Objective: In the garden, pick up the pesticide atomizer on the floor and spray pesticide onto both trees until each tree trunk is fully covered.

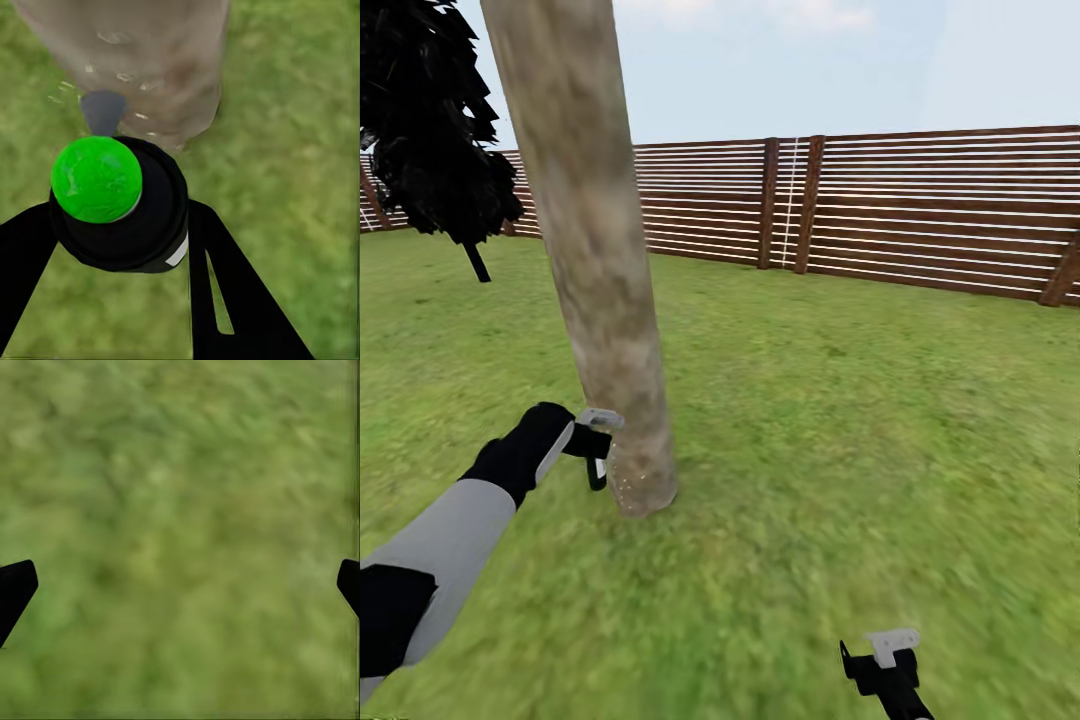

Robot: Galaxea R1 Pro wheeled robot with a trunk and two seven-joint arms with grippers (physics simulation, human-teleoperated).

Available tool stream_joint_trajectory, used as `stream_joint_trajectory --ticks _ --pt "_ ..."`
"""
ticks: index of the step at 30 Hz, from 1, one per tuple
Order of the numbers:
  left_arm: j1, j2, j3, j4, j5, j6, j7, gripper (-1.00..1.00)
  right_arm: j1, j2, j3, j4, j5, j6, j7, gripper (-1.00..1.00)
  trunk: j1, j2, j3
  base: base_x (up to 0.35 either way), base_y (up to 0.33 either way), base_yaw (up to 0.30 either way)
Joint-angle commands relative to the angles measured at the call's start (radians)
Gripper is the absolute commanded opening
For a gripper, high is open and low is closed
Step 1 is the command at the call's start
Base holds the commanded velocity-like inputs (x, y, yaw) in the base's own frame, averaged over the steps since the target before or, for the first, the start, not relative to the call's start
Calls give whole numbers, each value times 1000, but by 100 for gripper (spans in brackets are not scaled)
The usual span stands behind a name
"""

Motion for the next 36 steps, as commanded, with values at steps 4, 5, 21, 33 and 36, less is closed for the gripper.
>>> stream_joint_trajectory --ticks 4,5,21,33,36 --pt "28 24 3 7 1 -4 4 -100 0 1 0 0 0 0 0 100 0 0 0 0 -270 189" --pt "30 33 3 7 1 -5 5 -100 0 1 0 0 0 0 0 100 0 0 0 0 -271 269" --pt "88 42 15 10 2 -34 51 -100 0 -1 0 1 0 0 0 100 0 0 0 109 -255 82" --pt "143 31 64 35 13 -140 107 -100 0 -1 0 0 0 0 0 100 0 0 0 121 -236 159" --pt "161 57 96 68 12 -147 105 -100 0 -1 0 0 0 0 0 100 0 0 0 237 -187 32"
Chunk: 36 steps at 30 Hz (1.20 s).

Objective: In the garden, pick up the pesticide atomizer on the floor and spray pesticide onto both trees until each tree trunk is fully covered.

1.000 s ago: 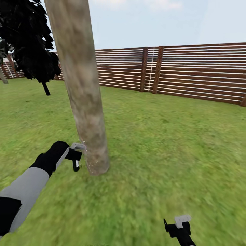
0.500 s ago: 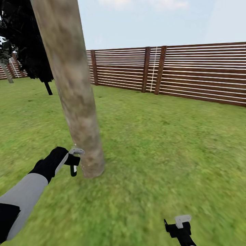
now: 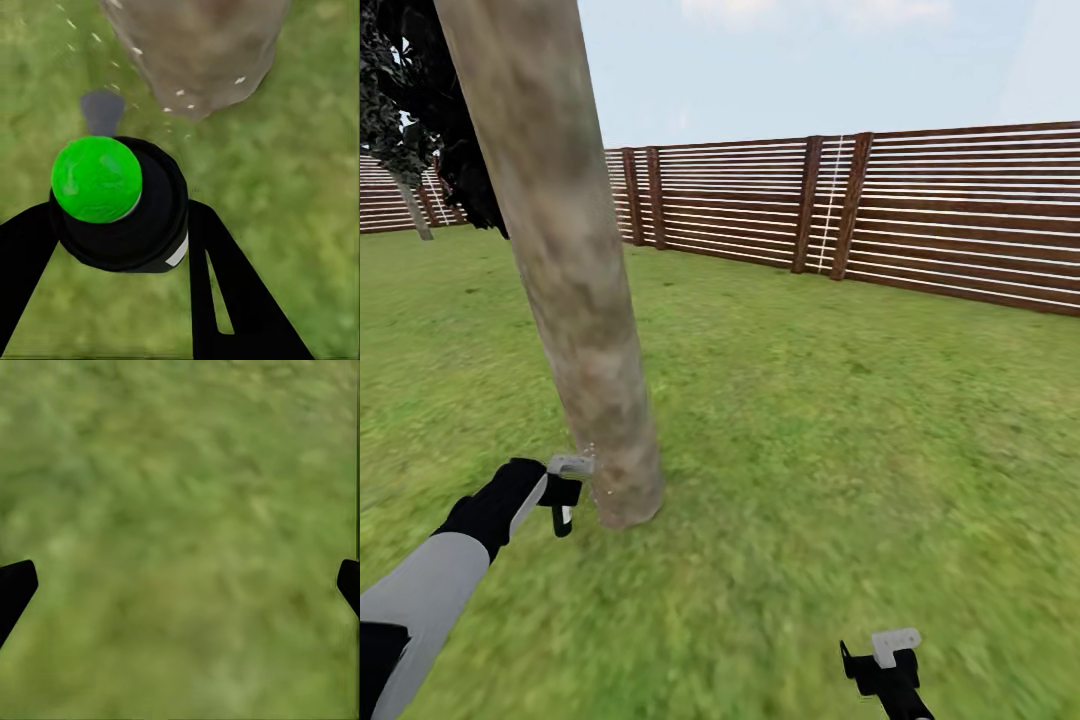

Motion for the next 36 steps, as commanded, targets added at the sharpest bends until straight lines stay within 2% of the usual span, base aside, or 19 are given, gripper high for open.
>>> stream_joint_trajectory --ticks 1,5,7,11,13,14,16,18,20,22,24,25,27,29,32,36 --pt "3 5 1 3 4 -4 0 -100 0 -1 0 1 0 0 0 100 0 0 0 202 -208 7" --pt "10 -46 -5 2 -1 -9 1 -100 0 -1 0 1 0 0 0 100 0 0 0 4 -267 1" --pt "10 -56 -4 -1 1 -9 1 -100 0 -1 0 1 0 0 0 100 0 0 0 -102 -272 0" --pt "13 -40 3 6 -2 -10 1 -100 0 -1 0 1 0 0 0 100 0 0 0 -168 -258 0" --pt "28 -9 4 10 0 -13 18 -100 0 -1 0 1 0 0 0 100 0 0 0 -152 -253 12" --pt "30 -8 3 10 2 -13 21 -100 0 0 0 1 -1 0 0 100 0 0 0 -69 -260 115" --pt "31 -24 1 10 7 -14 23 -100 0 0 0 1 -1 0 0 100 0 0 0 -27 -265 214" --pt "32 -64 3 4 7 -14 25 -100 0 0 0 1 -1 0 0 100 0 0 0 41 -268 265" --pt "32 -72 3 2 7 -14 25 -100 0 1 0 1 0 0 0 100 0 0 0 78 -257 247" --pt "33 -58 8 8 4 -14 25 -100 0 0 0 1 0 0 0 100 0 0 0 38 -101 83" --pt "58 -15 16 10 3 -20 25 -100 0 0 0 1 0 0 0 100 0 0 0 6 -17 14" --pt "63 -6 17 11 2 -32 25 -100 0 0 0 1 0 0 0 100 0 0 0 2 -6 5" --pt "88 7 18 51 2 -140 26 -100 0 0 0 1 0 0 0 100 0 0 0 1 -2 2" --pt "95 -6 19 84 7 -171 42 -100 0 0 0 1 0 0 0 100 0 0 0 0 0 0" --pt "100 -66 19 110 7 -184 65 -100 0 1 0 1 0 0 0 100 0 0 0 0 0 45" --pt "126 -63 20 113 6 -184 68 -100 0 1 0 1 -1 0 0 100 0 0 0 99 0 184"
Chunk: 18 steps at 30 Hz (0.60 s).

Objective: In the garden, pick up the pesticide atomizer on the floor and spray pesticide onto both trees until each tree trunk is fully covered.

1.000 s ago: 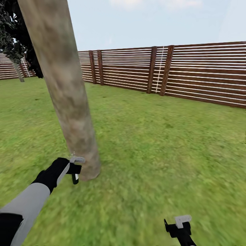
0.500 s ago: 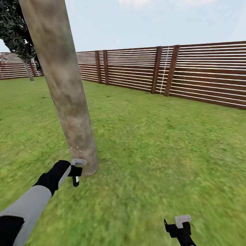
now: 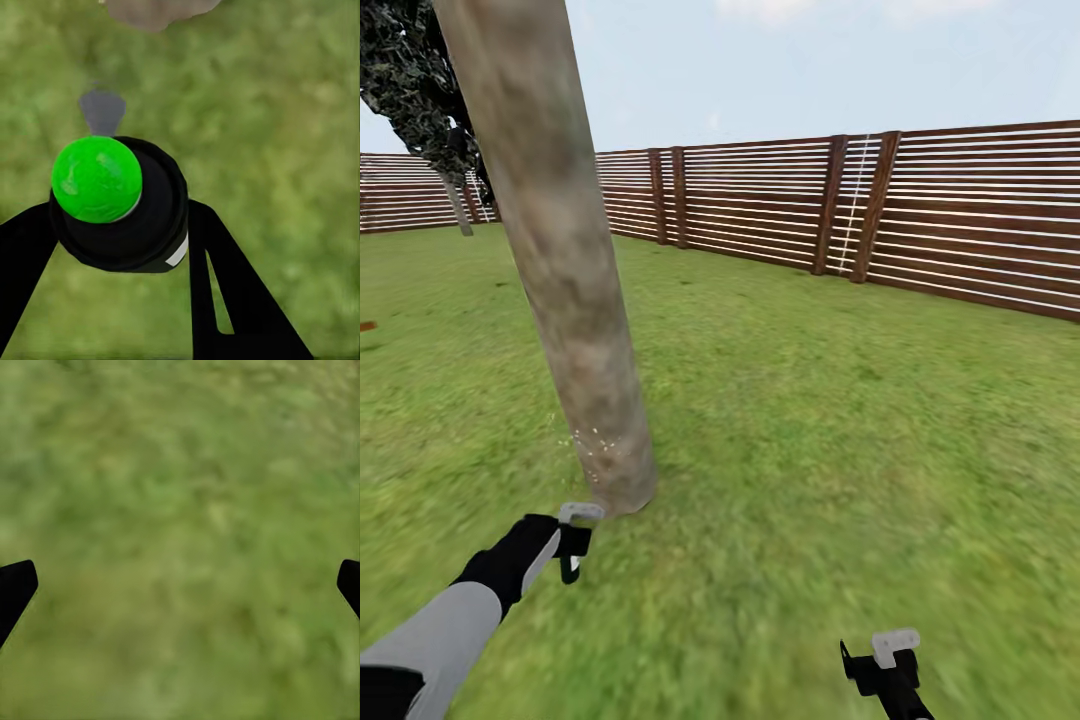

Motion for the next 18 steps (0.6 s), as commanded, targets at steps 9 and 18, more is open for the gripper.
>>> stream_joint_trajectory --ticks 9,18 --pt "5 7 58 -2 -3 9 -1 -100 0 0 0 0 1 0 0 100 0 0 0 326 46 8" --pt "10 19 61 1 -6 1 0 -100 0 2 0 0 1 0 0 100 0 0 0 99 24 87"
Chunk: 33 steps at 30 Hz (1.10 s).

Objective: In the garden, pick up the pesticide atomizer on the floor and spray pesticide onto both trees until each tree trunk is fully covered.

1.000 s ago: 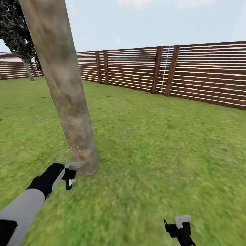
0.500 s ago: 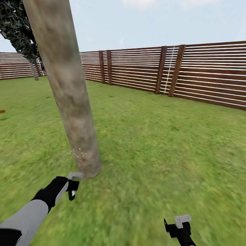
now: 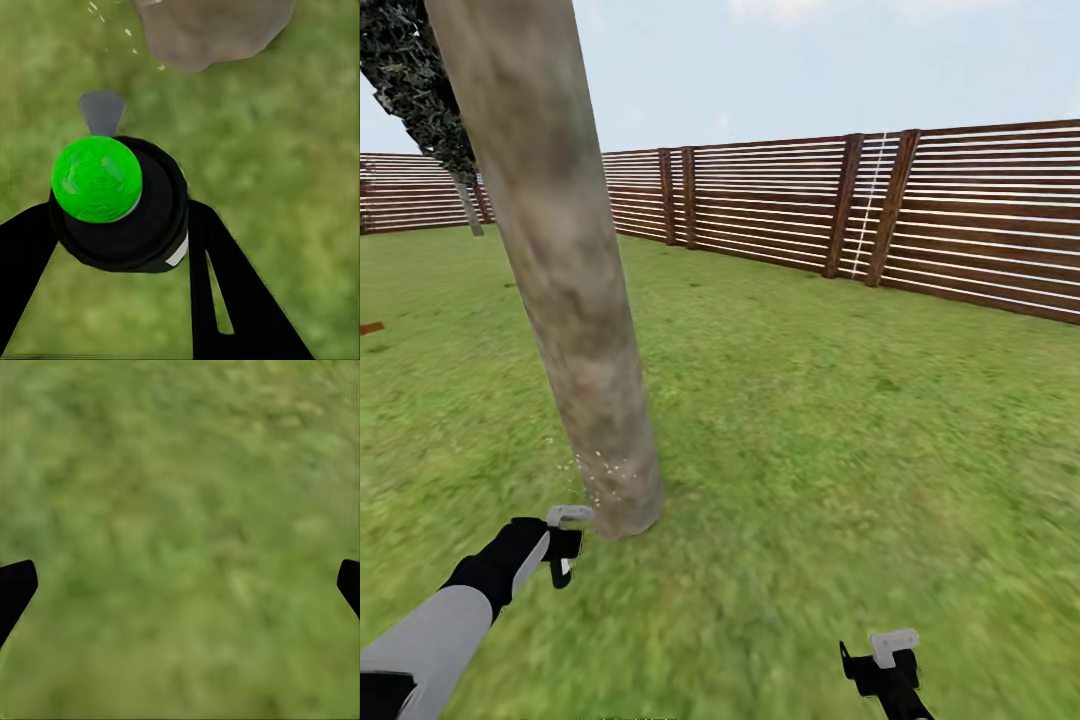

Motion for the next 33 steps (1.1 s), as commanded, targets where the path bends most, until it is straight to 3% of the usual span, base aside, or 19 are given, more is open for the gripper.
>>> stream_joint_trajectory --ticks 1,4,6,8,10,13,14,25,30,33 --pt "1 -1 1 0 0 0 0 -100 0 0 0 0 0 0 0 100 0 0 0 1 0 268" --pt "5 -7 2 15 0 -7 34 -100 0 0 1 0 0 0 0 100 0 0 0 17 -53 191" --pt "6 -6 3 74 2 -54 55 -100 0 0 1 0 0 0 0 100 0 0 0 98 -181 37" --pt "6 -5 4 125 4 -149 67 -100 0 -1 1 1 1 0 0 100 0 0 0 114 -229 10" --pt "6 -10 5 133 11 -173 70 -100 0 -1 1 1 1 0 1 100 0 0 0 41 -262 2" --pt "6 -56 5 131 11 -185 72 -100 0 -1 1 2 2 0 1 100 0 0 0 -54 -273 0" --pt "6 -60 5 128 11 -186 72 -100 0 -1 1 2 2 0 1 100 0 0 0 -93 -274 0" --pt "6 -62 10 126 11 -218 86 -100 0 2 1 1 0 0 0 100 0 0 0 -38 -274 11" --pt "6 -55 8 126 14 -223 133 -100 0 23 0 1 -2 0 1 100 0 0 0 0 -275 252" --pt "6 -62 10 112 20 -227 139 -100 0 17 -1 1 0 0 0 100 0 0 0 0 -276 277"
